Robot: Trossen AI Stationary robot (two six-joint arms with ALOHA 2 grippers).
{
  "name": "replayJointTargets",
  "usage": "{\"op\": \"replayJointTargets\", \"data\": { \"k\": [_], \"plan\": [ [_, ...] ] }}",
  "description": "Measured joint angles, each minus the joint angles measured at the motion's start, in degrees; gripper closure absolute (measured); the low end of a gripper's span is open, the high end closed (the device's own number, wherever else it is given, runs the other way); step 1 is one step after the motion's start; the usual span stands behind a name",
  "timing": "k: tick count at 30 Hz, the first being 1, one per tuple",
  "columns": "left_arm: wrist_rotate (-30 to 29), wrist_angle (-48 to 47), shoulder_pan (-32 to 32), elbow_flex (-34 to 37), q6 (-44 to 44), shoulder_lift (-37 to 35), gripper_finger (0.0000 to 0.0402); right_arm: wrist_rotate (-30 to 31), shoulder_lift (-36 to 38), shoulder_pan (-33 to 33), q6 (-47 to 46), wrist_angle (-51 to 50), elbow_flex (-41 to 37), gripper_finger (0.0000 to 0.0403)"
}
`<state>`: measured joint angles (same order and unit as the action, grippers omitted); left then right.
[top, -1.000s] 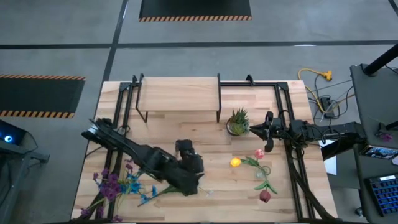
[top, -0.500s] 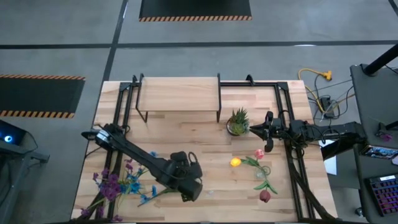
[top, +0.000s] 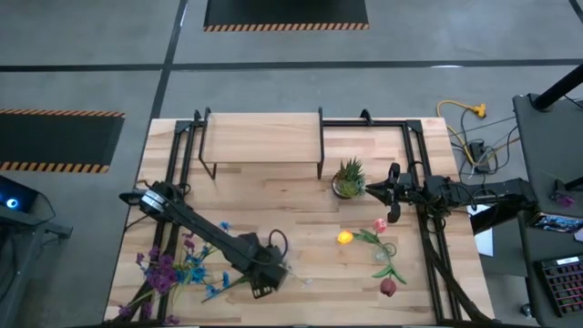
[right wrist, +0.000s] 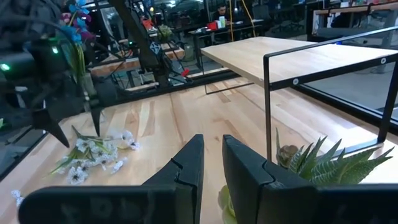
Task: Pick and place flowers into a vace then onto a shelf
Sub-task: Put the white flowers into the right transparent vase
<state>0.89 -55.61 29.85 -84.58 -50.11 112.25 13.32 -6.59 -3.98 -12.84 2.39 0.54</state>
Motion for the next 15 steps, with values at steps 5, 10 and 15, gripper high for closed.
{"op": "replayJointTargets", "data": {
  "k": [5,10,15],
  "plan": [
    [1.13,0.68,0.00,3.64,0.00,0.00,0.0121,-0.07,0.00,0.00,-0.24,0.00,0.00,0.0351],
    [1.18,3.32,-0.02,6.52,0.02,0.00,0.0121,-0.09,0.00,0.01,-0.24,0.00,0.00,0.0351],
    [3.54,4.66,-0.13,8.67,0.33,-0.28,0.0157,-0.20,0.00,0.01,-0.24,0.00,0.00,0.0351]
  ]
}}
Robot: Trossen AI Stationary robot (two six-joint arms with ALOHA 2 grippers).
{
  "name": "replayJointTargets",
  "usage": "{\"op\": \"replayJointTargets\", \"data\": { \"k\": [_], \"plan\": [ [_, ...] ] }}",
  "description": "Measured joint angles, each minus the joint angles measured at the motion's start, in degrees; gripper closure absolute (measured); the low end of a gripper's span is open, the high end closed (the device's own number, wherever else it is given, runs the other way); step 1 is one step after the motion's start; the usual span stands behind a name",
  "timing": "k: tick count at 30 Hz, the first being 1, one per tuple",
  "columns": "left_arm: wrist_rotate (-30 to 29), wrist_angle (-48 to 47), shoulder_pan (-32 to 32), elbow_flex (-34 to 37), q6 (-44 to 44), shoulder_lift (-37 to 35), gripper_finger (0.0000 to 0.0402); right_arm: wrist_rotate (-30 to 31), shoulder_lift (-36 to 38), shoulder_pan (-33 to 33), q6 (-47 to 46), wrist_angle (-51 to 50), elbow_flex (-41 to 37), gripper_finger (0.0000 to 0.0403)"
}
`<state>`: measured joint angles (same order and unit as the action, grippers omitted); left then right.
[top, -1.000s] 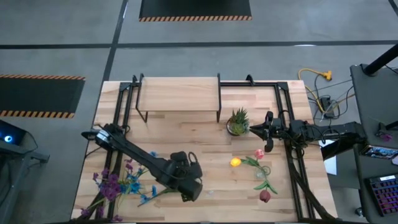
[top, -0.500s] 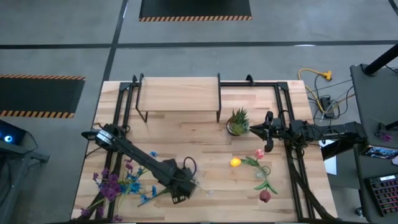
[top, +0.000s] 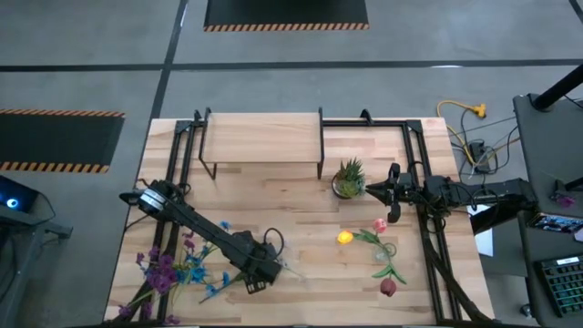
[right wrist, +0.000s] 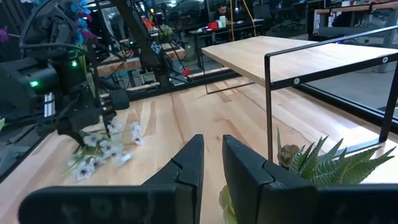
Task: Pick and place flowers into a vace then onto a shelf
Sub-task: Put the white flowers into the right transparent vase
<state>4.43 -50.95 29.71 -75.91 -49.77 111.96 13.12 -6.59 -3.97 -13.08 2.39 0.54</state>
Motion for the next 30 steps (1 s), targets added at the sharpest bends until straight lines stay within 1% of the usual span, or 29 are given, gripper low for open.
{"op": "replayJointTargets", "data": {
  "k": [4,10,12,14,19,21,24,30],
  "plan": [
    [0.72,-0.24,-0.04,0.47,2.41,-0.09,0.0229,-0.08,0.00,-0.02,0.00,-0.02,0.00,0.0351],
    [1.95,0.46,-0.48,-3.17,7.34,-0.02,0.0351,-0.08,-0.05,-0.02,-0.01,-0.02,0.00,0.0351],
    [1.85,-0.11,-0.92,-4.58,8.24,-0.87,0.0384,-0.08,-0.16,0.00,-0.02,-0.02,0.00,0.0351],
    [1.41,-0.34,-1.39,-5.80,9.19,-1.71,0.0392,-0.07,-0.18,0.00,-0.02,-0.02,0.00,0.0351],
    [0.75,-6.31,-1.64,-8.28,9.26,-5.40,0.0395,-0.10,-0.44,-0.02,-0.02,-0.02,0.00,0.0351],
    [-1.09,-7.40,-1.60,-9.04,9.25,-7.59,0.0397,-0.06,-0.44,0.00,-0.02,-0.02,0.00,0.0351],
    [-5.87,-7.02,-1.64,-10.65,10.71,-11.08,0.0398,-0.06,-0.42,0.00,-0.02,-0.02,0.00,0.0351],
    [-17.58,-7.15,-1.64,-13.77,14.07,-19.49,0.0399,-0.04,-0.42,0.00,0.00,-0.02,0.00,0.0351]
  ]
}}
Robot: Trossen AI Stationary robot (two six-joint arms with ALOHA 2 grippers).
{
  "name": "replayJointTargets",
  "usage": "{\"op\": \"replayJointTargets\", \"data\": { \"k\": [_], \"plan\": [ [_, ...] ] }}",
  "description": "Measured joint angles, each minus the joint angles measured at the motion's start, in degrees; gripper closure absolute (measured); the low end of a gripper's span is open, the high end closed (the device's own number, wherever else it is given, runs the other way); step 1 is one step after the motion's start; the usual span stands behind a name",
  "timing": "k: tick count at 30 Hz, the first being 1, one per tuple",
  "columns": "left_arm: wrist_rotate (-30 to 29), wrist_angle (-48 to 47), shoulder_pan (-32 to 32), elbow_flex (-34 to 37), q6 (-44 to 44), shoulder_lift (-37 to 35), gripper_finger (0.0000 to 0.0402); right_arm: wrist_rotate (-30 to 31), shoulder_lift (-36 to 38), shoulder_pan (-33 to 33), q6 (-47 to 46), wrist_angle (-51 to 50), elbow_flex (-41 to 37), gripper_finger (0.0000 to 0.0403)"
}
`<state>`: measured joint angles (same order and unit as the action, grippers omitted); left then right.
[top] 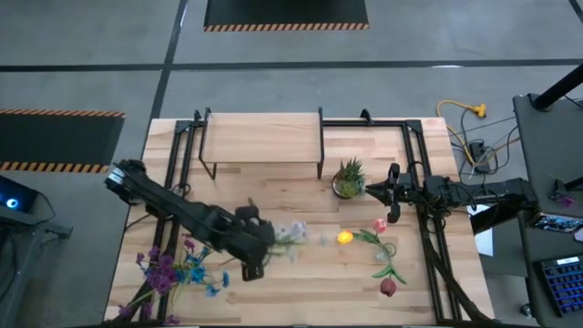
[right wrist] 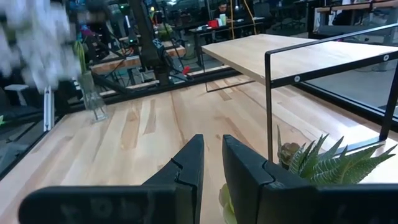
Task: Pick and place flowers into a vace then onto a shelf
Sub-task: Put the white flowers into the right transparent vase
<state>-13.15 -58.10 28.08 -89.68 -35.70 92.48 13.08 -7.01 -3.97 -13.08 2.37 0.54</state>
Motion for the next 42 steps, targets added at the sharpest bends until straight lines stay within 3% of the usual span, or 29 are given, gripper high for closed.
{"op": "replayJointTargets", "data": {
  "k": [6,11,18,22,26,33,39,42],
  "plan": [
    [-13.50,6.21,0.39,-1.18,7.11,-8.98,0.0399,0.09,0.02,0.00,1.40,0.02,0.00,0.0351],
    [-14.40,17.07,0.37,1.36,18.94,-13.39,0.0400,0.39,0.04,-0.01,2.76,4.13,-0.02,0.0351],
    [-20.31,20.28,0.23,2.25,26.19,-14.42,0.0400,-3.16,-0.13,-0.01,7.53,23.00,-0.02,0.0346],
    [-20.33,23.40,-0.53,2.35,30.21,-14.39,0.0400,-5.63,-1.21,-0.02,8.43,27.49,0.03,0.0309],
    [-19.91,29.89,-2.04,2.57,33.84,-14.39,0.0400,-5.60,-4.58,-0.02,10.00,26.95,1.77,0.0243],
    [-17.06,36.00,-6.15,3.26,36.25,-13.98,0.0400,-6.03,-15.47,0.00,10.85,26.61,13.17,0.0142],
    [-16.13,55.78,-8.71,7.50,38.33,-13.73,0.0400,-16.61,-28.54,-0.04,16.35,23.26,24.85,0.0122],
    [-13.59,57.67,-9.81,7.78,39.52,-13.53,0.0400,-17.82,-35.12,-0.04,17.22,22.63,29.36,0.0129]
  ]
}}
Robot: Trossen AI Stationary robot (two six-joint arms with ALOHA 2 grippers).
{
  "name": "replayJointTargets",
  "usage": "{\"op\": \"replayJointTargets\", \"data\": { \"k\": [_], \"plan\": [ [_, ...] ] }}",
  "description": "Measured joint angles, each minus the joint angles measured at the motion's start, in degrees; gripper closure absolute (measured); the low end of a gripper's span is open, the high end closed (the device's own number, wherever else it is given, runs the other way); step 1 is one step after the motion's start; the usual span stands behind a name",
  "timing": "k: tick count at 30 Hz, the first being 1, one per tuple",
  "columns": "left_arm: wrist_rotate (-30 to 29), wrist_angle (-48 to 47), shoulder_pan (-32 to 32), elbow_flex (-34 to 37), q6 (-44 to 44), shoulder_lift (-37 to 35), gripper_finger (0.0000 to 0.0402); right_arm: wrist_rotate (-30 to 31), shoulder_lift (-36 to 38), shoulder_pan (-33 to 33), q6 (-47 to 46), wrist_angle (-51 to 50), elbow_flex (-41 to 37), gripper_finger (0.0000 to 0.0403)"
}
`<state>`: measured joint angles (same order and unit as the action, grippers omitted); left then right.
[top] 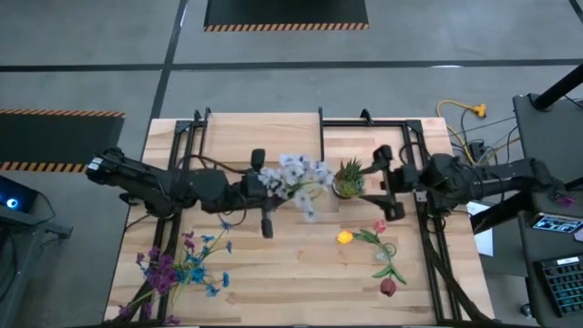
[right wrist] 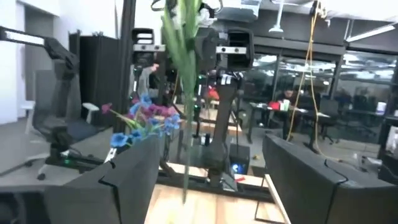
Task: Pick and place flowers into a vace then onto a shelf
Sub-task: Put the white flowers into the right transparent vase
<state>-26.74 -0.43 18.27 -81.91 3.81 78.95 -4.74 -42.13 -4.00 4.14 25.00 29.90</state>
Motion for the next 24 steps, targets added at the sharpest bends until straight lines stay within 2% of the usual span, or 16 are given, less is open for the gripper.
{"op": "replayJointTargets", "data": {
  "k": [4,9,15,18,24],
  "plan": [
    [3.52,0.73,-0.42,-0.33,0.00,1.59,0.0400,-0.16,-7.12,-0.07,1.99,-0.80,5.71,0.0137],
    [3.58,1.55,-0.46,-0.33,0.00,2.58,0.0400,-1.81,-14.24,-0.70,4.02,-5.07,12.95,0.0136],
    [3.49,2.72,-0.49,-0.15,0.02,2.91,0.0400,-2.21,-20.59,-2.07,6.85,-6.46,17.90,0.0140],
    [3.28,5.48,-0.55,0.51,0.92,2.89,0.0400,-4.58,-23.41,-2.45,6.74,-6.45,20.23,0.0142],
    [3.23,7.04,-0.64,1.33,1.71,2.89,0.0400,-4.34,-28.36,-2.52,5.35,-9.26,26.17,0.0142]
  ]
}}
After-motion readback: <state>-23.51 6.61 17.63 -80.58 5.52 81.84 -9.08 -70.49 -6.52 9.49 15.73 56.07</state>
